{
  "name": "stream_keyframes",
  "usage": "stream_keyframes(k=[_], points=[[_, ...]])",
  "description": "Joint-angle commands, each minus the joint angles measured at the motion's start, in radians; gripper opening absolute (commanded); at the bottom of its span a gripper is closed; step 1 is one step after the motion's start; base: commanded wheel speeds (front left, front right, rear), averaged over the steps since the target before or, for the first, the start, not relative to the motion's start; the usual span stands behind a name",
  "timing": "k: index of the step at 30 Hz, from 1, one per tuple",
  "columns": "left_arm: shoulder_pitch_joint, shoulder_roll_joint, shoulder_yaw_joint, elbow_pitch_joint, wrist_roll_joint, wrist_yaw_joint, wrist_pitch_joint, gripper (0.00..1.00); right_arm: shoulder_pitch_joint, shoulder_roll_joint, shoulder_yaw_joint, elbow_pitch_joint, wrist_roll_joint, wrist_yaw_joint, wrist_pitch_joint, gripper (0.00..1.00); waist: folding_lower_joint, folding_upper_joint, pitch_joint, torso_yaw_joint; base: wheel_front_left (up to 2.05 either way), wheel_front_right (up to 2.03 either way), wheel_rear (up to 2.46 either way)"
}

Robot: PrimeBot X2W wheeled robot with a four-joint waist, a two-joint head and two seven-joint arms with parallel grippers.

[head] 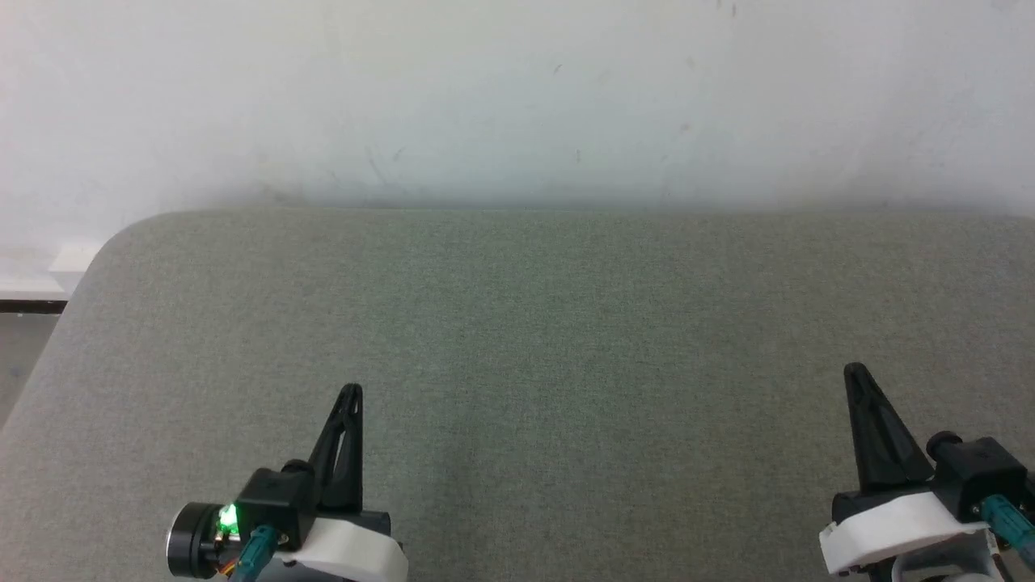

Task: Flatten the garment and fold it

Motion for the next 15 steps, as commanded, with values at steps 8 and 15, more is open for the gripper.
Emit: stream_keyframes(k=[8, 15], points=[[-0.016, -0.007, 0.018, 0.001, 0.013, -0.012, 0.021, 0.00, -0.013, 0.002, 0.007, -0.003, -0.007, -0.001, 0.020, 0.00, -0.0001, 0.0000, 0.001, 0.000, 0.00, 0.00, 0.00], [-0.019, -0.009, 0.027, 0.001, 0.018, -0.015, 0.035, 0.00, -0.018, 0.002, 0.012, -0.004, -0.009, -0.001, 0.033, 0.00, -0.0001, 0.0000, 0.003, 0.001, 0.00, 0.00, 0.00]])
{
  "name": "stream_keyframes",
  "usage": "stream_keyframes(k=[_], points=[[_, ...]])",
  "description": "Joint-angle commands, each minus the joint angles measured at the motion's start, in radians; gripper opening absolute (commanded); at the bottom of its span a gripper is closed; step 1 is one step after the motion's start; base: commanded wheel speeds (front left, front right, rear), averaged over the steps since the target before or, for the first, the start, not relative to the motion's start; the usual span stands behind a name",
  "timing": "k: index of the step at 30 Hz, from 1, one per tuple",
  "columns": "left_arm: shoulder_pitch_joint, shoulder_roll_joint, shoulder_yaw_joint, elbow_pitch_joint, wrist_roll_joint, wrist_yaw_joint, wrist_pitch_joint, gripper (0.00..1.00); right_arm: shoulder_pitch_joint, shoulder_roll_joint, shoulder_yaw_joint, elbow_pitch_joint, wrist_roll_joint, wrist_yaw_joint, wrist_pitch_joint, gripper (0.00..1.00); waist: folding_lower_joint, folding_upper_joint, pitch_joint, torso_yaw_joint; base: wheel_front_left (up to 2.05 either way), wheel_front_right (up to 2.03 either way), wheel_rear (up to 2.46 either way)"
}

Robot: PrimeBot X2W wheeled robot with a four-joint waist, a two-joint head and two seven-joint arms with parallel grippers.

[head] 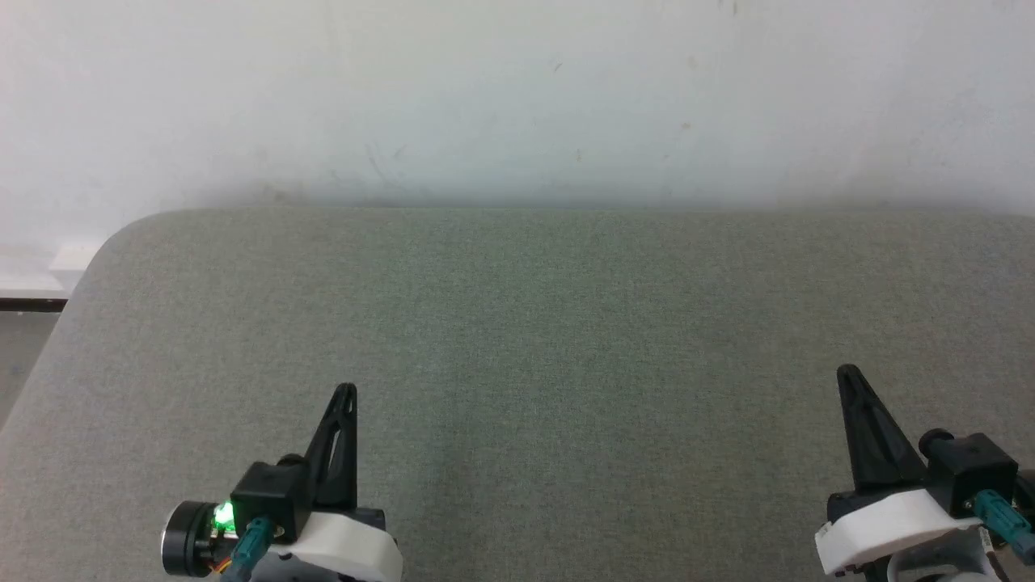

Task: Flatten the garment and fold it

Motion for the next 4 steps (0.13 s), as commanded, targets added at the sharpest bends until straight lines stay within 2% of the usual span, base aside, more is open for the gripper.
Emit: stream_keyframes(k=[1, 4], points=[[-0.015, -0.004, 0.009, 0.001, 0.009, -0.008, 0.006, 0.00, -0.016, 0.002, 0.003, -0.004, -0.009, -0.001, 0.006, 0.00, 0.0000, 0.0000, 0.000, 0.000, 0.00, 0.00, 0.00], [-0.016, -0.005, 0.011, 0.001, 0.010, -0.009, 0.010, 0.00, -0.017, 0.002, 0.005, -0.004, -0.009, -0.001, 0.010, 0.00, 0.0000, 0.0000, 0.001, 0.000, 0.00, 0.00, 0.00]])
